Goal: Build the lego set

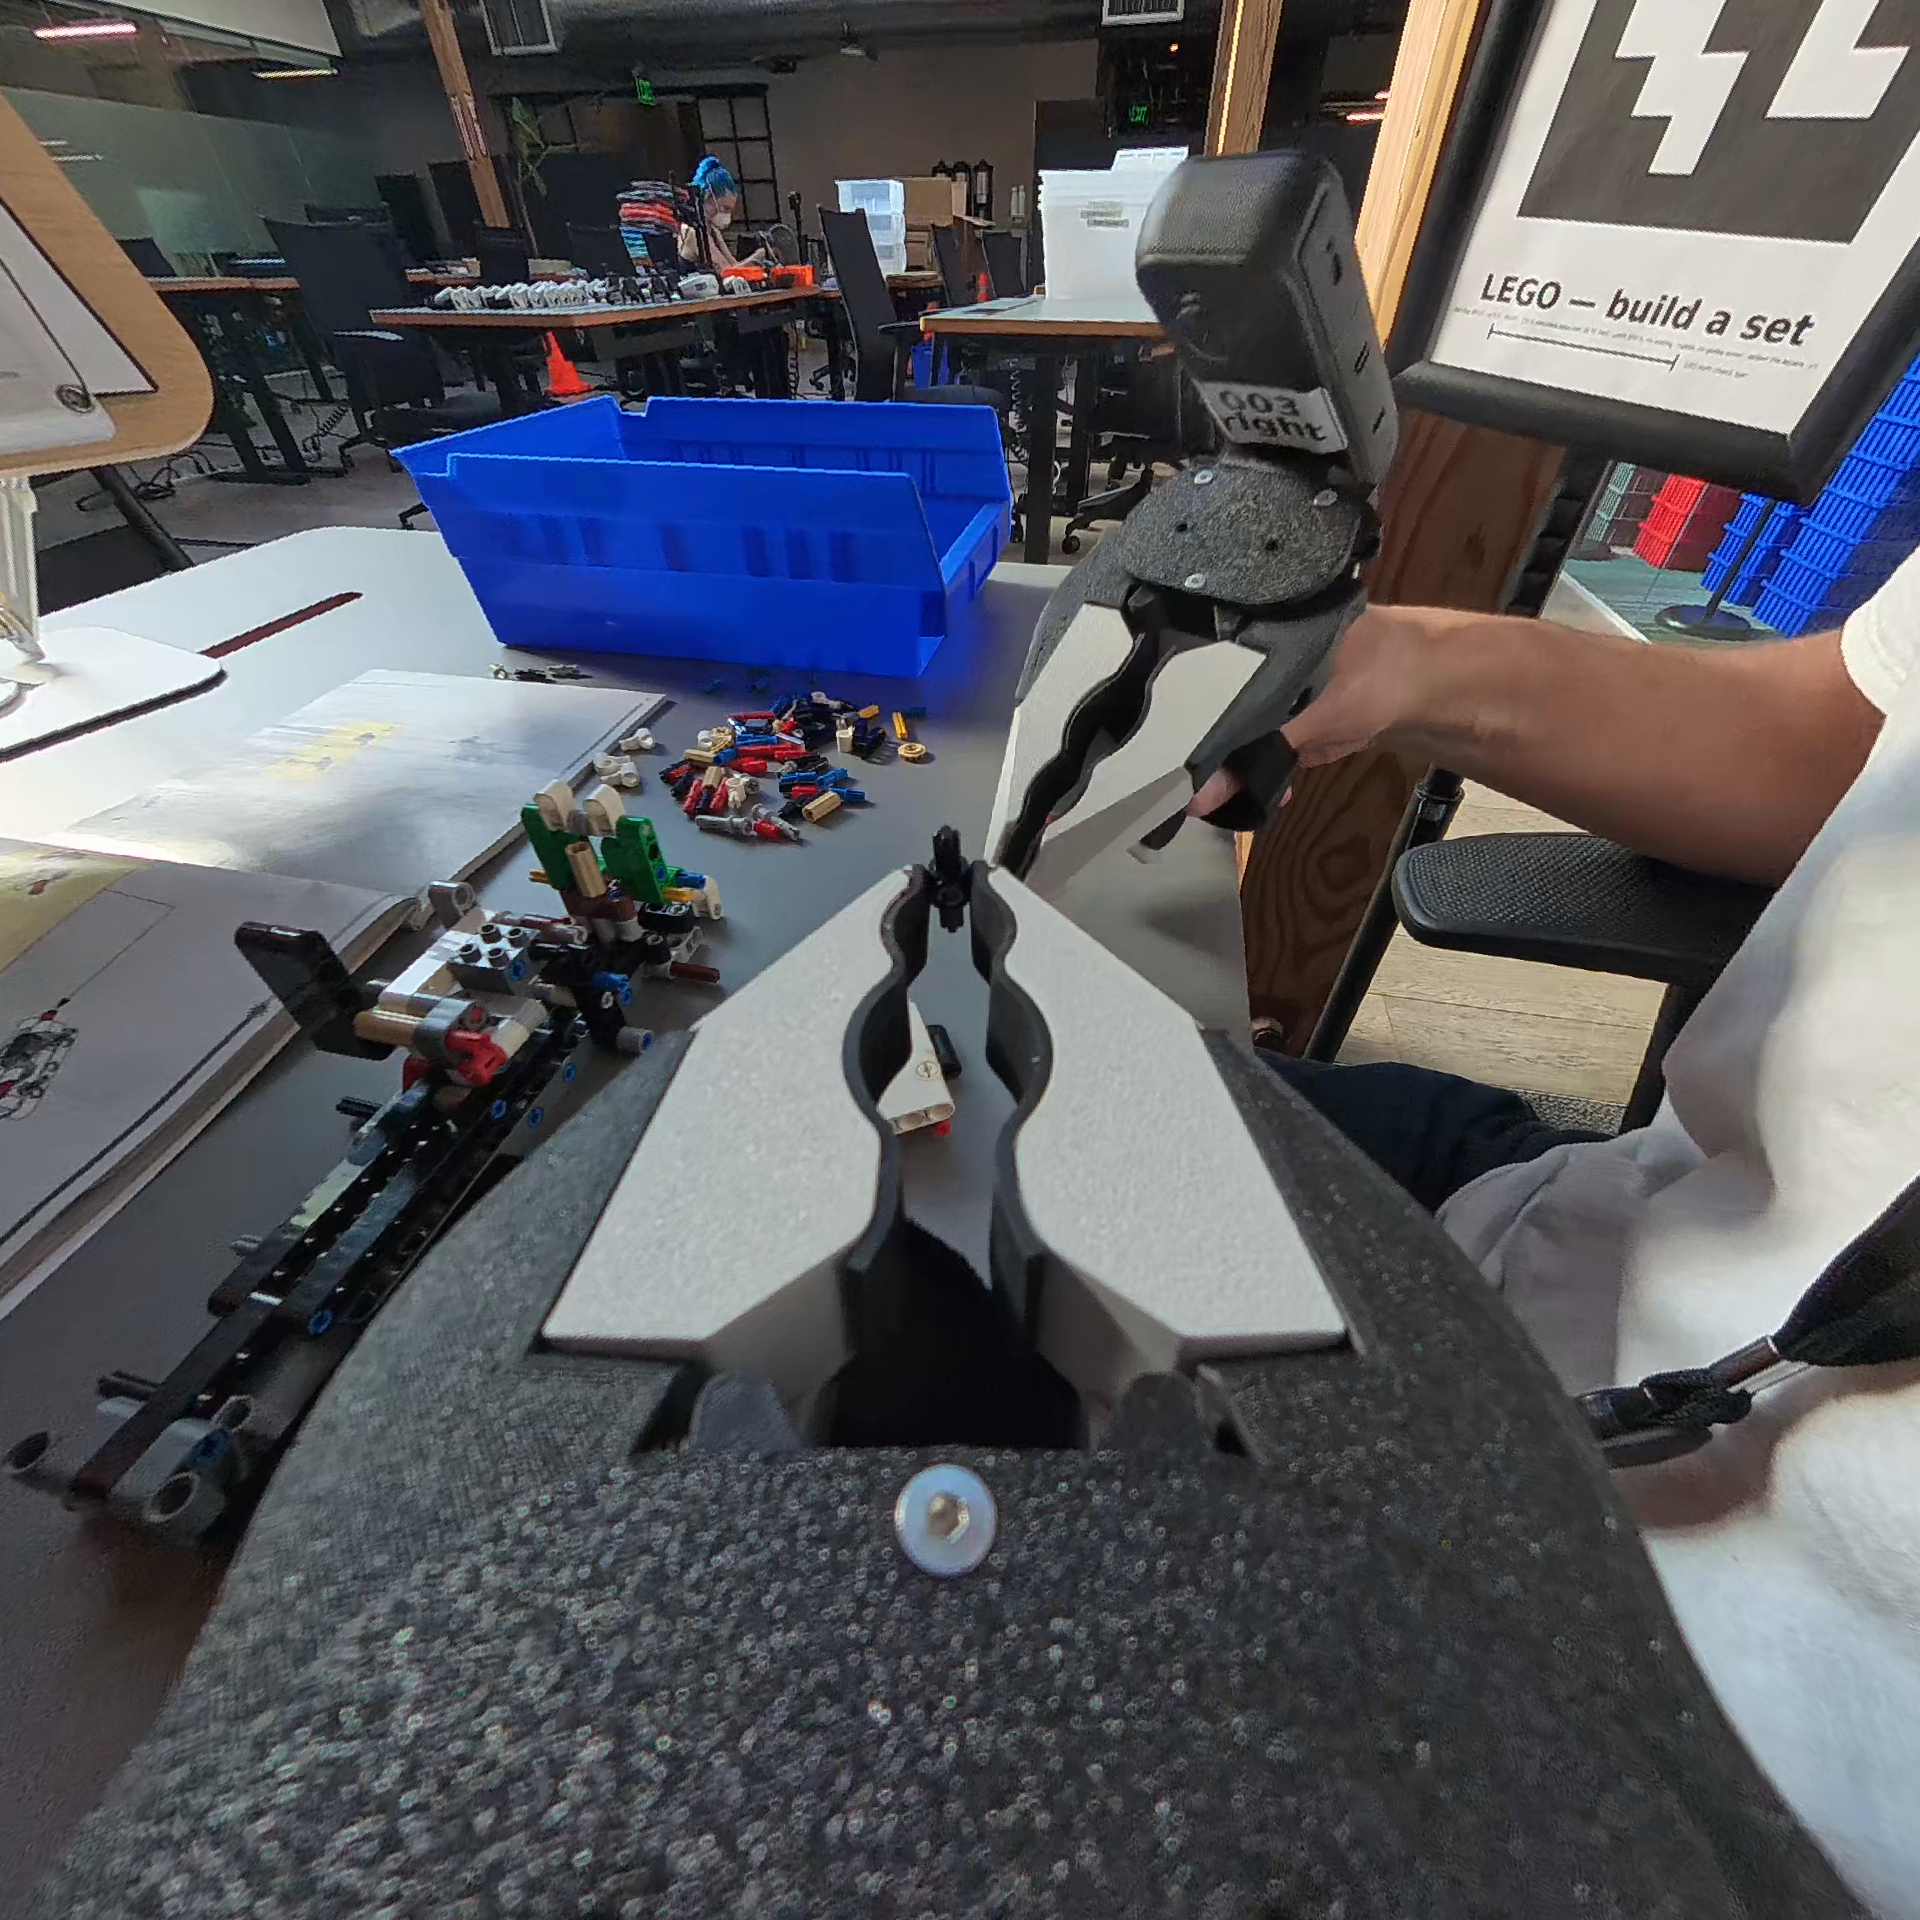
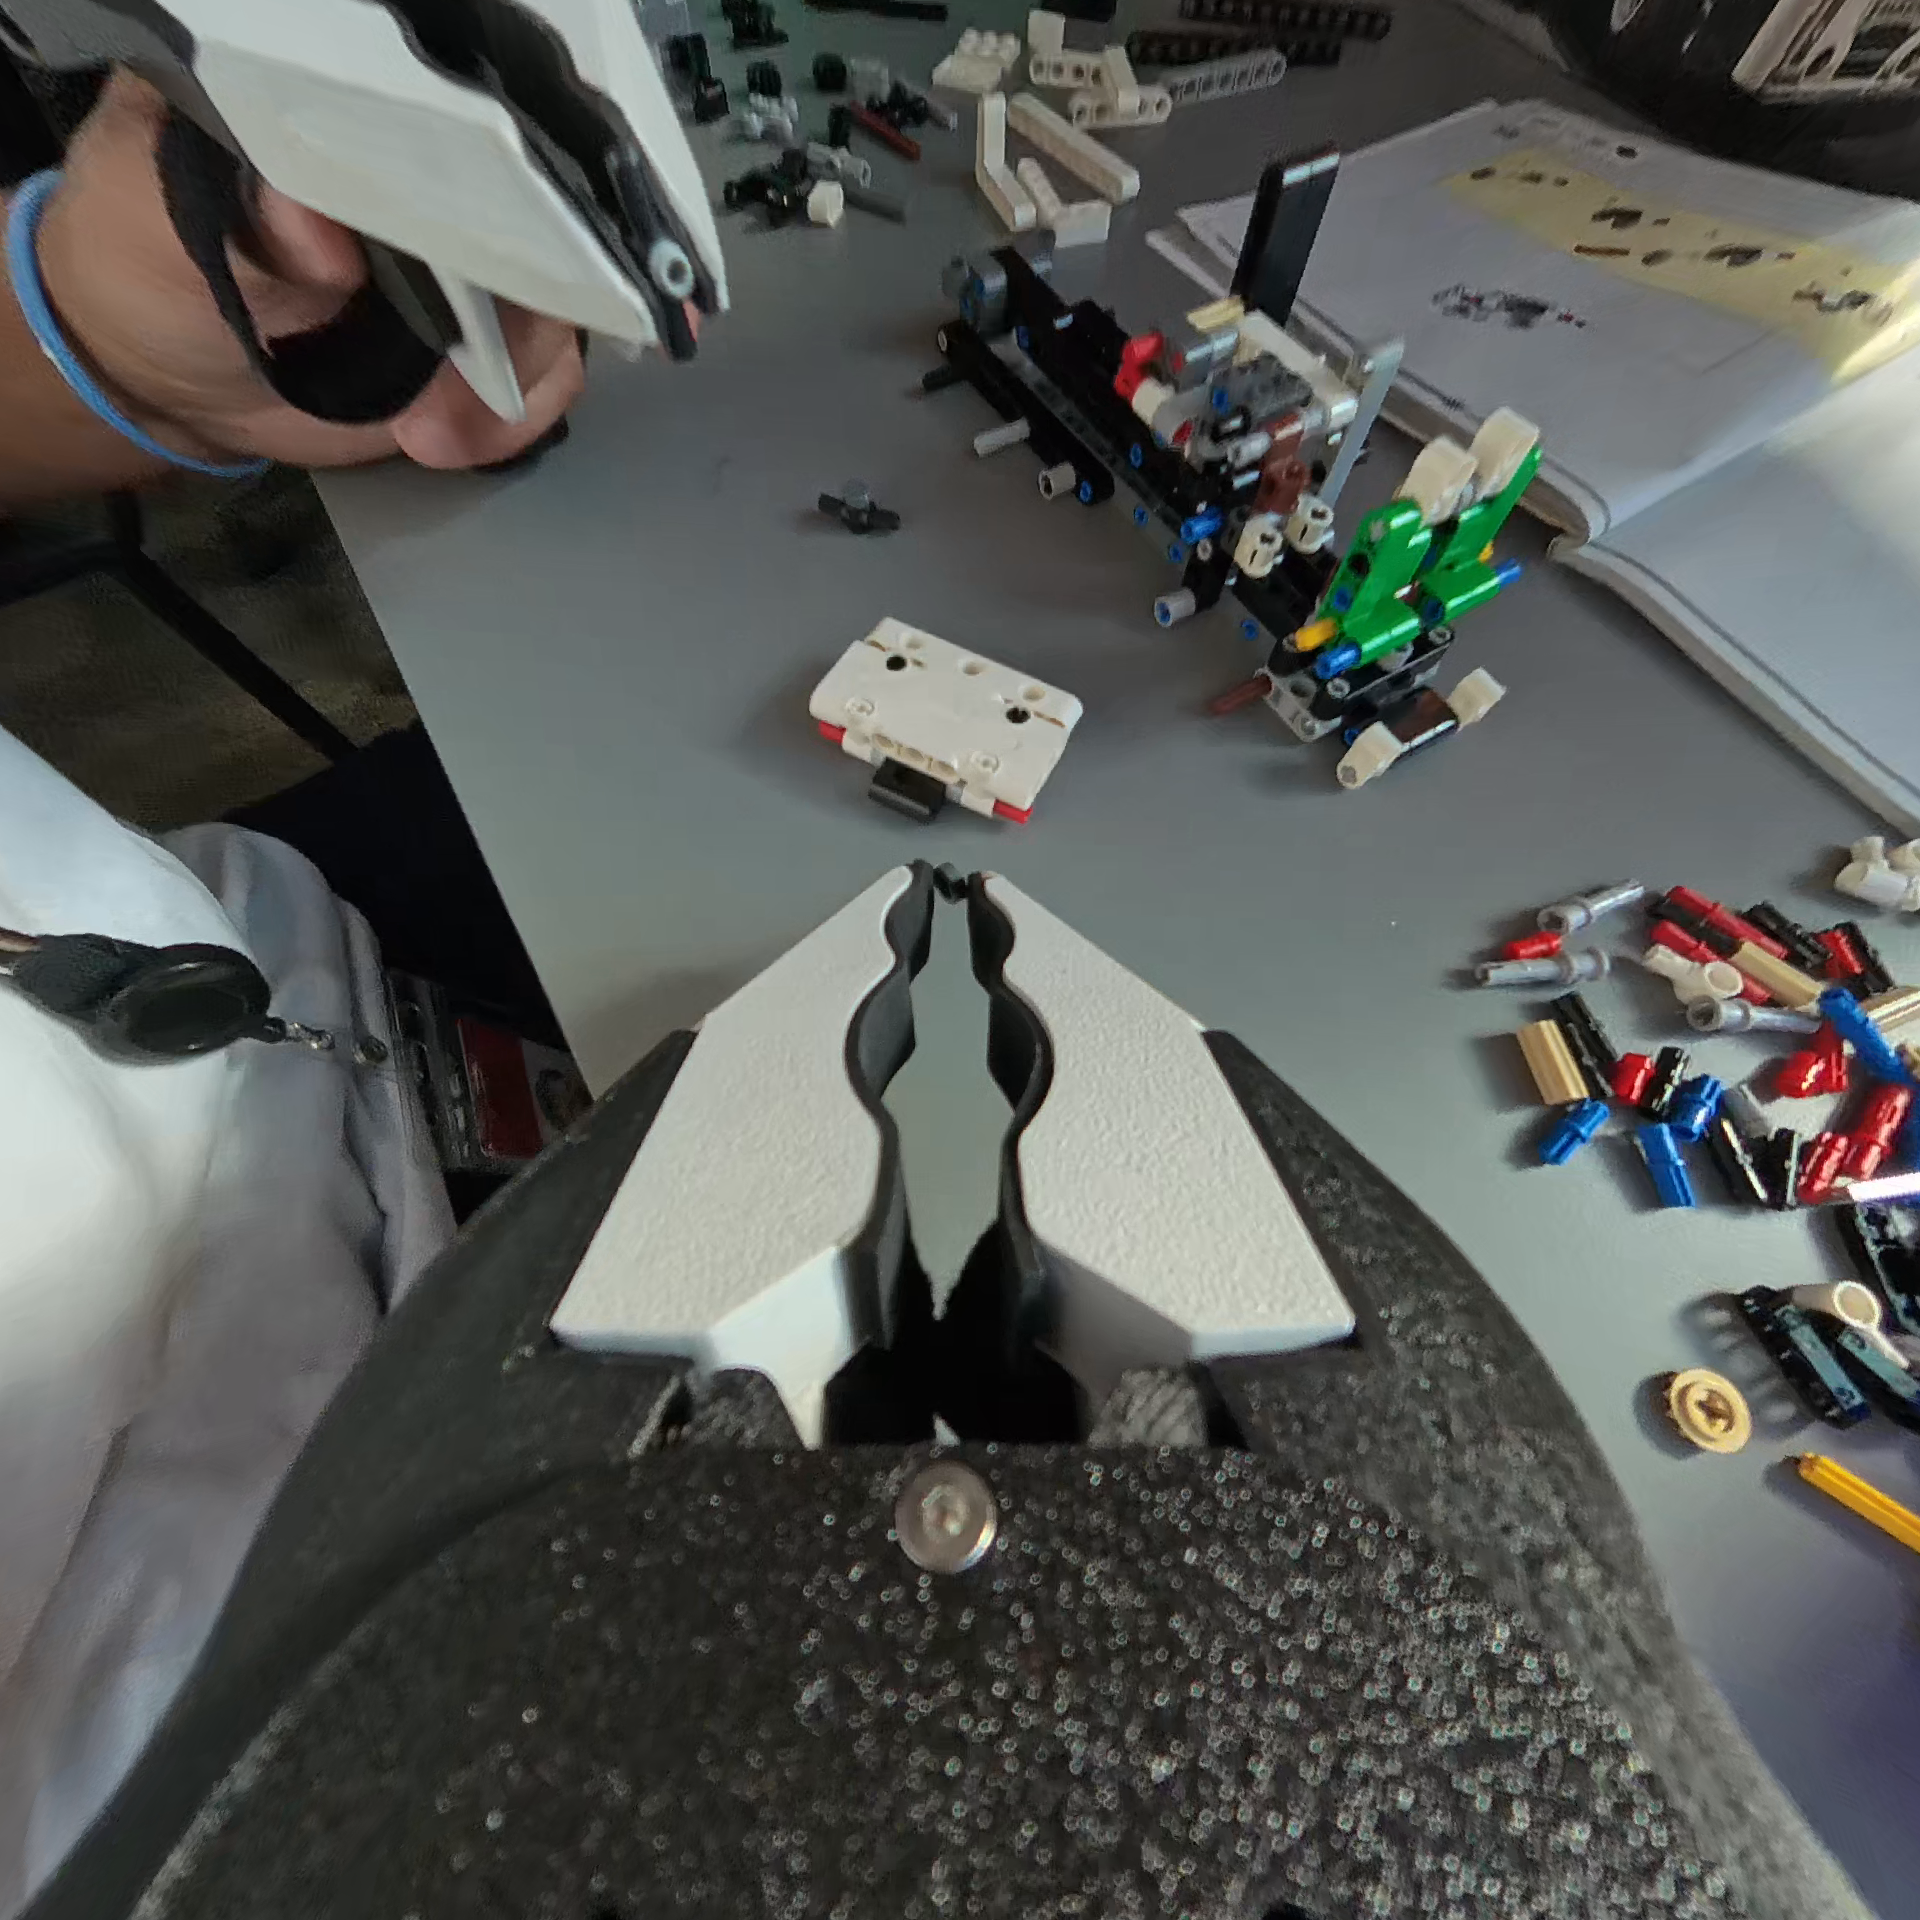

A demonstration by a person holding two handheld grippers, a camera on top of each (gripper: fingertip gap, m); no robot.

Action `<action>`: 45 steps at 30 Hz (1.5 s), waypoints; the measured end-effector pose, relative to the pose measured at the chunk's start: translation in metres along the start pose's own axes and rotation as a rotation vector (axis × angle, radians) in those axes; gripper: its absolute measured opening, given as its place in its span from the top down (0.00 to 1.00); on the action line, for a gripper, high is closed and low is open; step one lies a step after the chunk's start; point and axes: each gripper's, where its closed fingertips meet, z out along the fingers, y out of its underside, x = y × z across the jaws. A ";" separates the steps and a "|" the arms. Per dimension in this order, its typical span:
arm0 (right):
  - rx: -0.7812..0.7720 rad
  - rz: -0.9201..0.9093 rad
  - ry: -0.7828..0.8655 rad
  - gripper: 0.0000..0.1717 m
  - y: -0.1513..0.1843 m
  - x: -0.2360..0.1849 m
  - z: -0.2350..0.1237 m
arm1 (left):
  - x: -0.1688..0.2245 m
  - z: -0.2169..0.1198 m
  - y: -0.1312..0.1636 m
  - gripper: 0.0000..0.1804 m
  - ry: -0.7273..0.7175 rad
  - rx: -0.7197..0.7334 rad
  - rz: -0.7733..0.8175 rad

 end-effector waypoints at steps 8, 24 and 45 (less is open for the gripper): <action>0.356 0.056 -0.079 0.97 -0.088 -0.019 -0.004 | -0.001 0.005 -0.006 0.97 0.023 0.036 -0.097; 0.371 0.070 -0.183 0.99 -0.096 -0.036 0.001 | 0.005 0.003 -0.009 0.97 0.002 0.051 -0.009; 0.312 -0.103 -0.264 0.99 -0.080 -0.050 0.001 | 0.021 0.001 0.000 0.97 0.101 -0.004 0.035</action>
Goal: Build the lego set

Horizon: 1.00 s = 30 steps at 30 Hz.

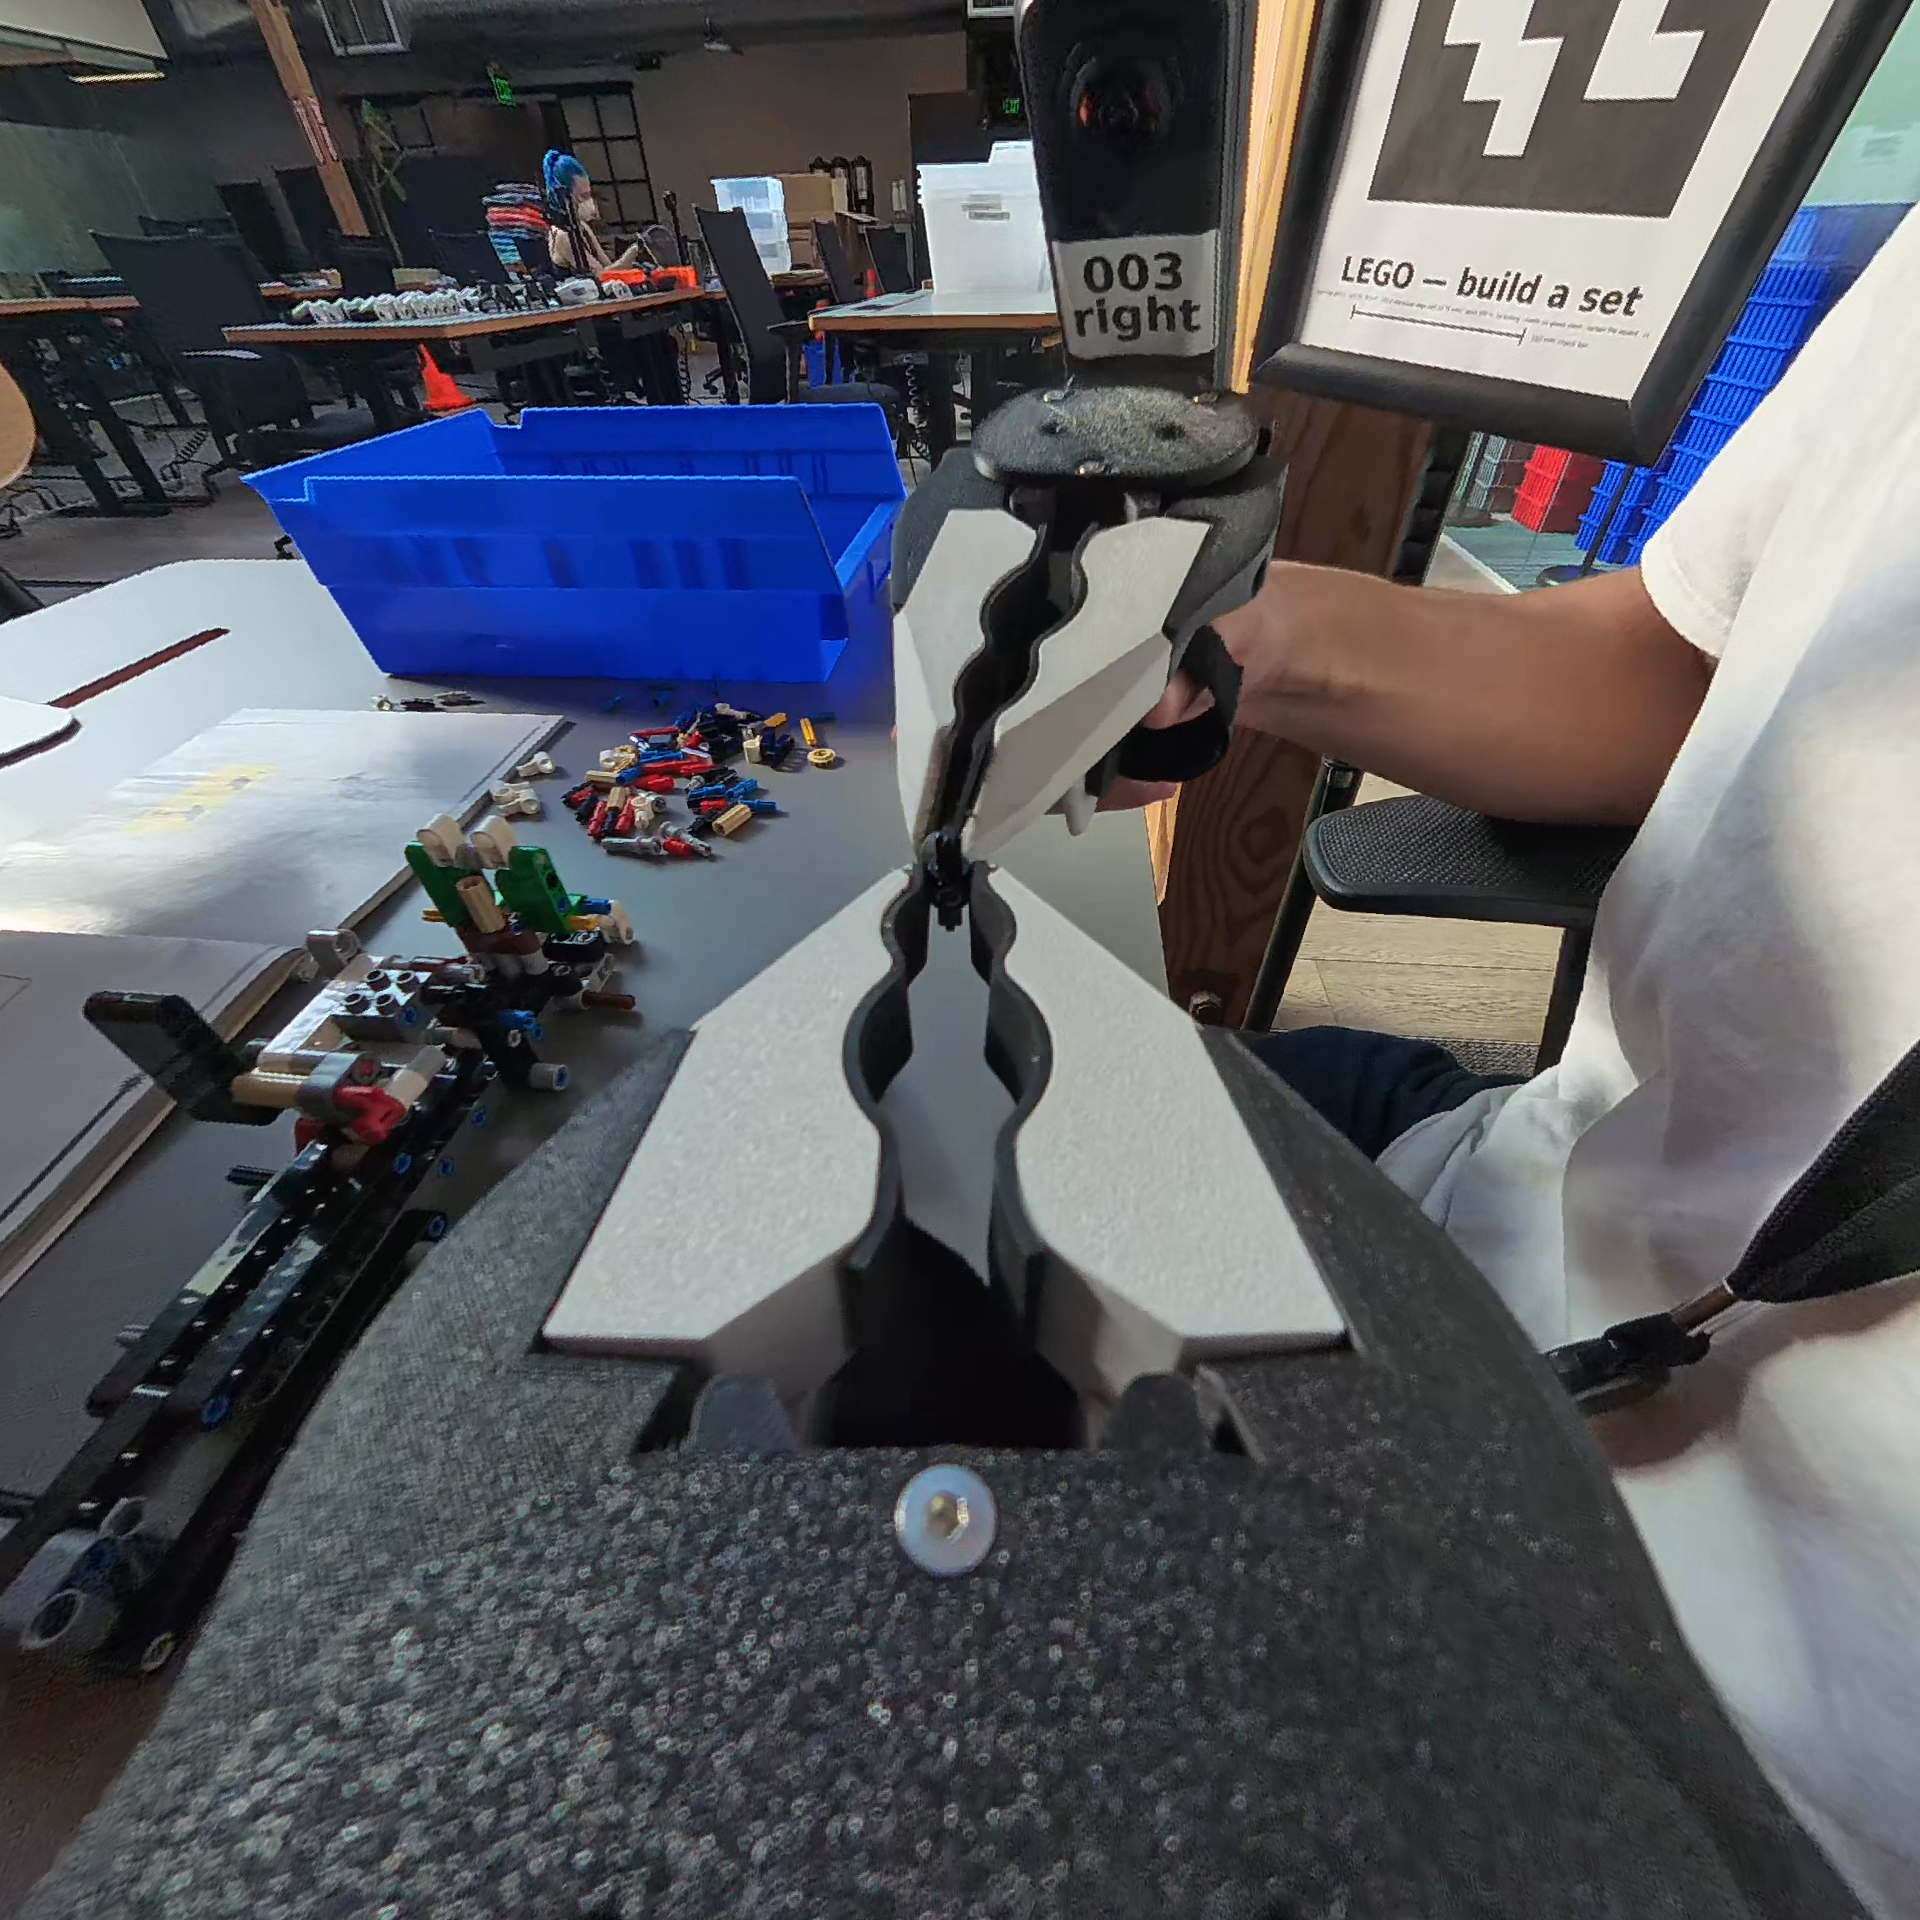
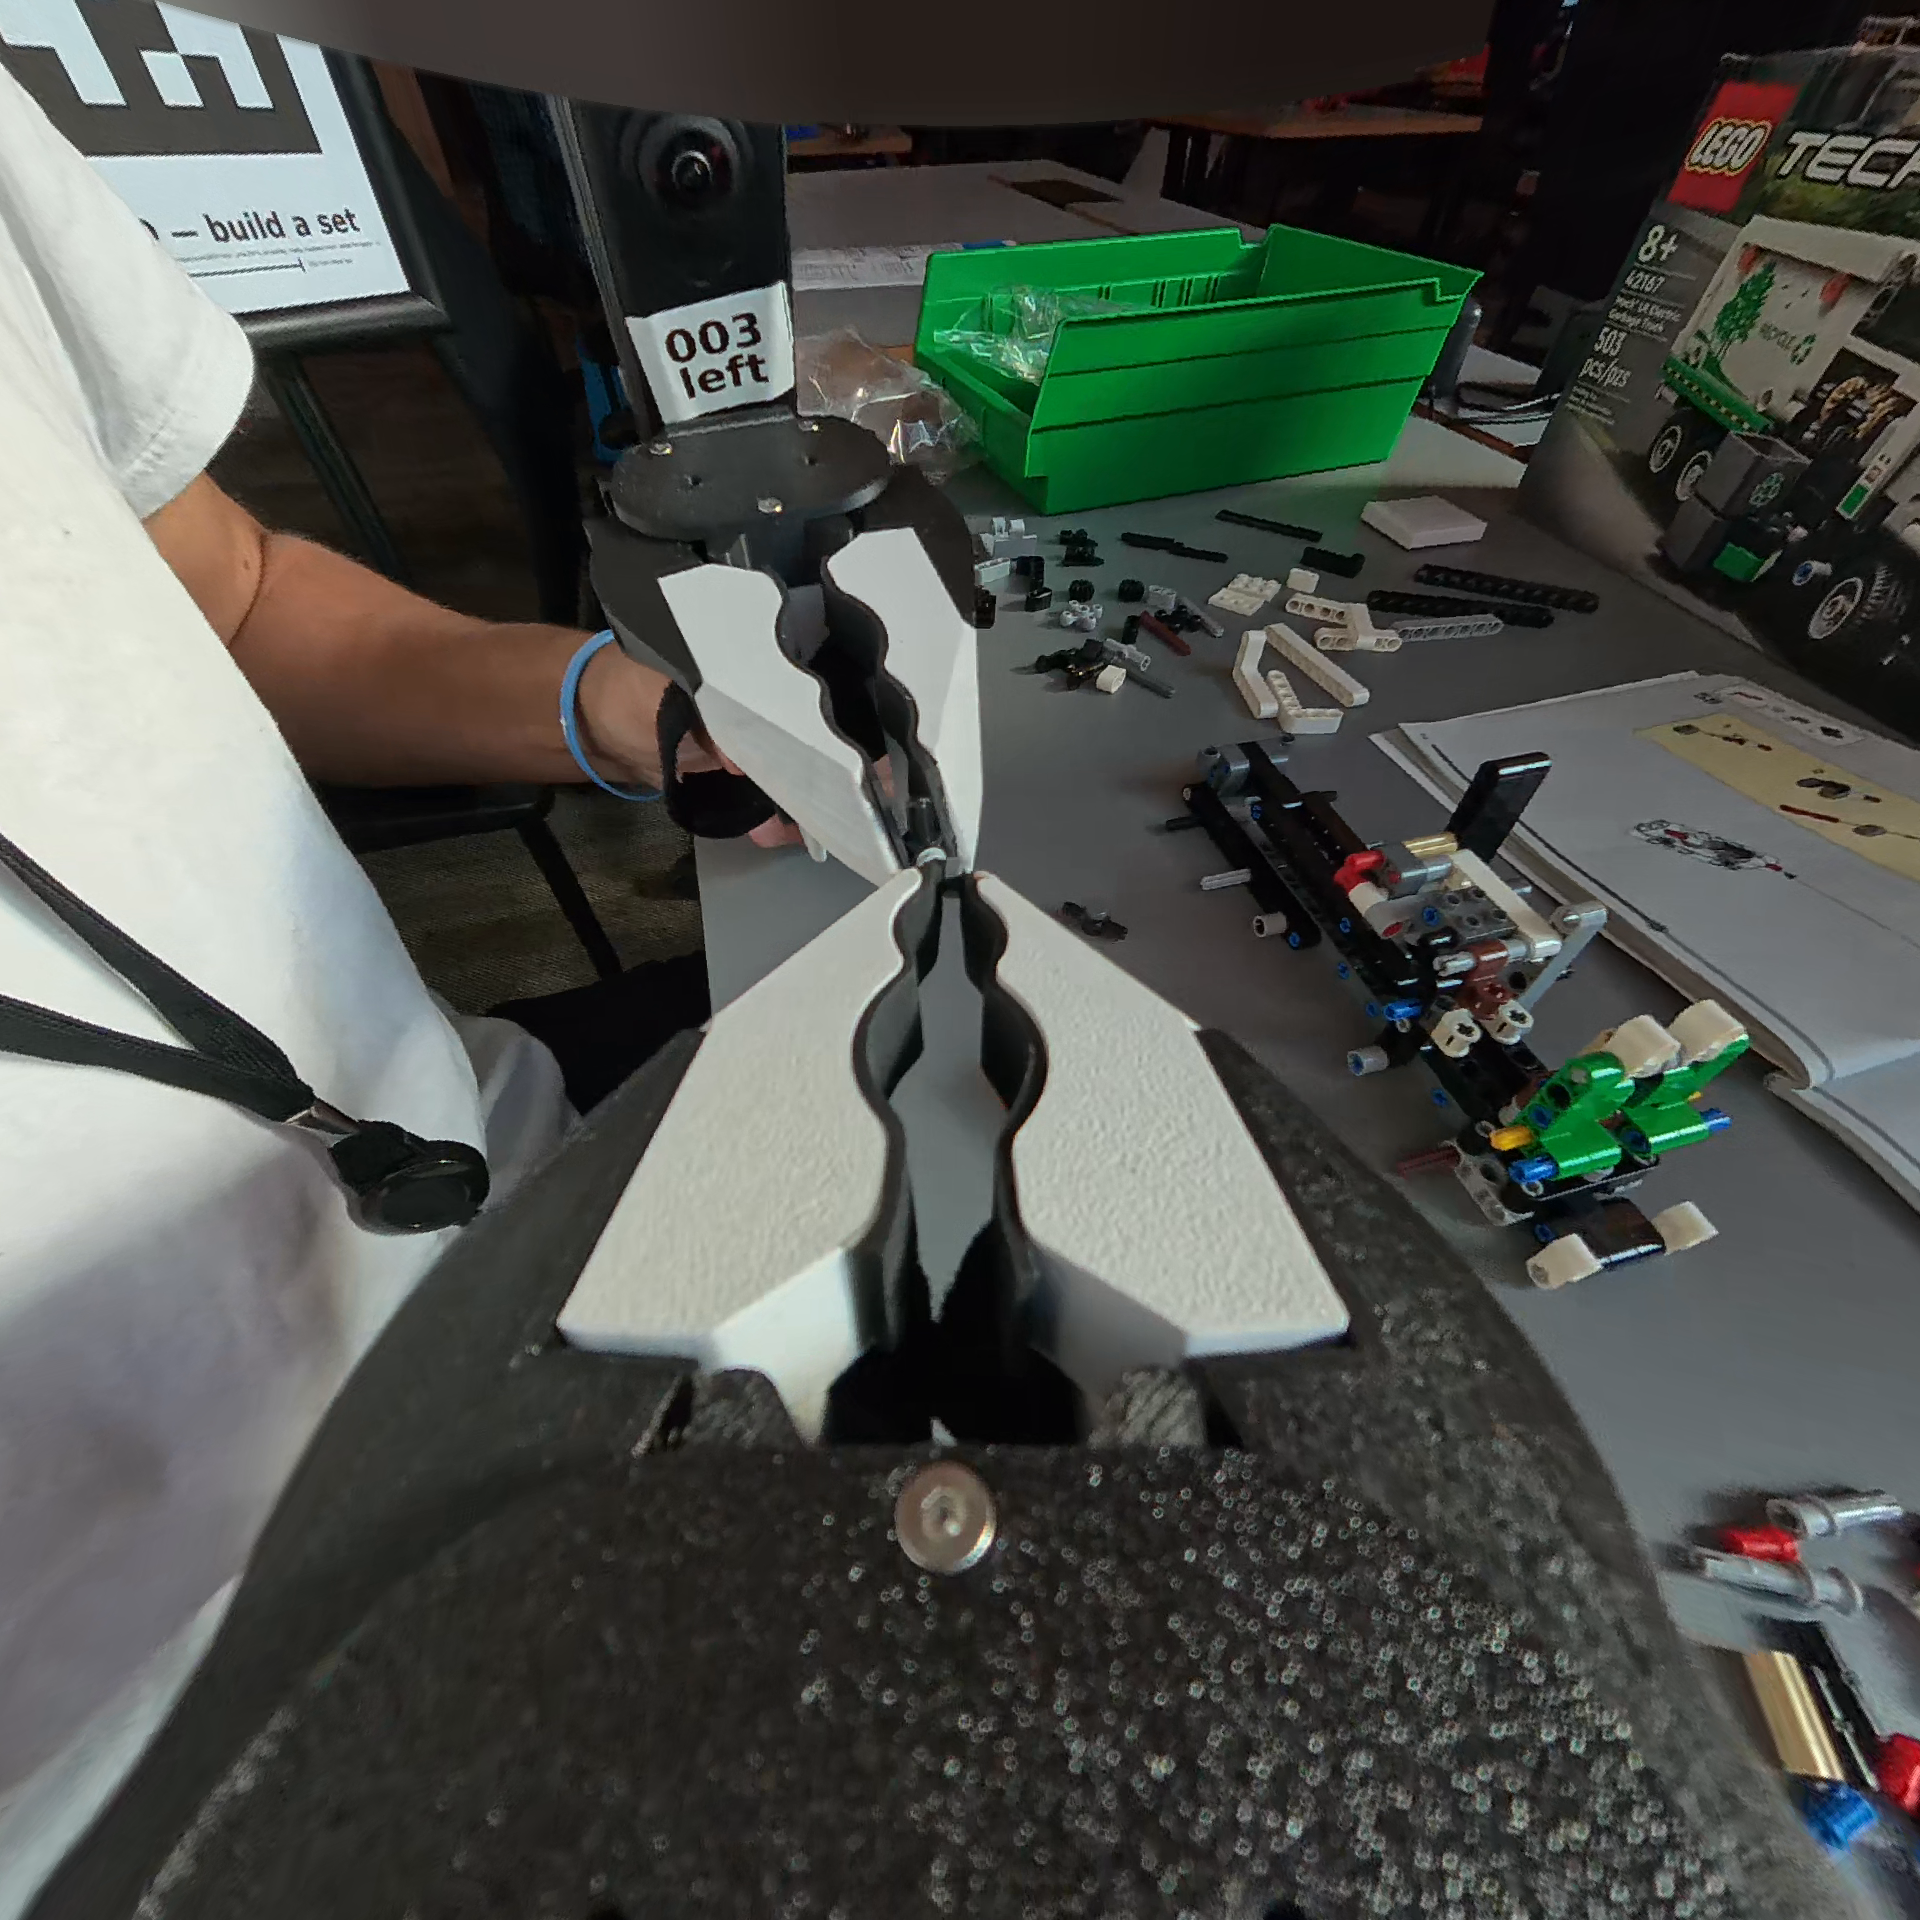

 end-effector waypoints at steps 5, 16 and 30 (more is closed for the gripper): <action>0.017 0.060 -0.034 0.99 0.001 -0.002 0.000 | 0.000 0.001 0.001 0.97 0.000 -0.008 0.001; 0.017 0.024 0.006 0.99 0.002 -0.002 -0.001 | -0.002 0.001 0.002 0.97 -0.011 -0.017 0.001; -0.097 0.053 0.147 0.92 0.027 0.030 -0.023 | -0.021 -0.002 0.016 0.98 -0.123 -0.106 0.025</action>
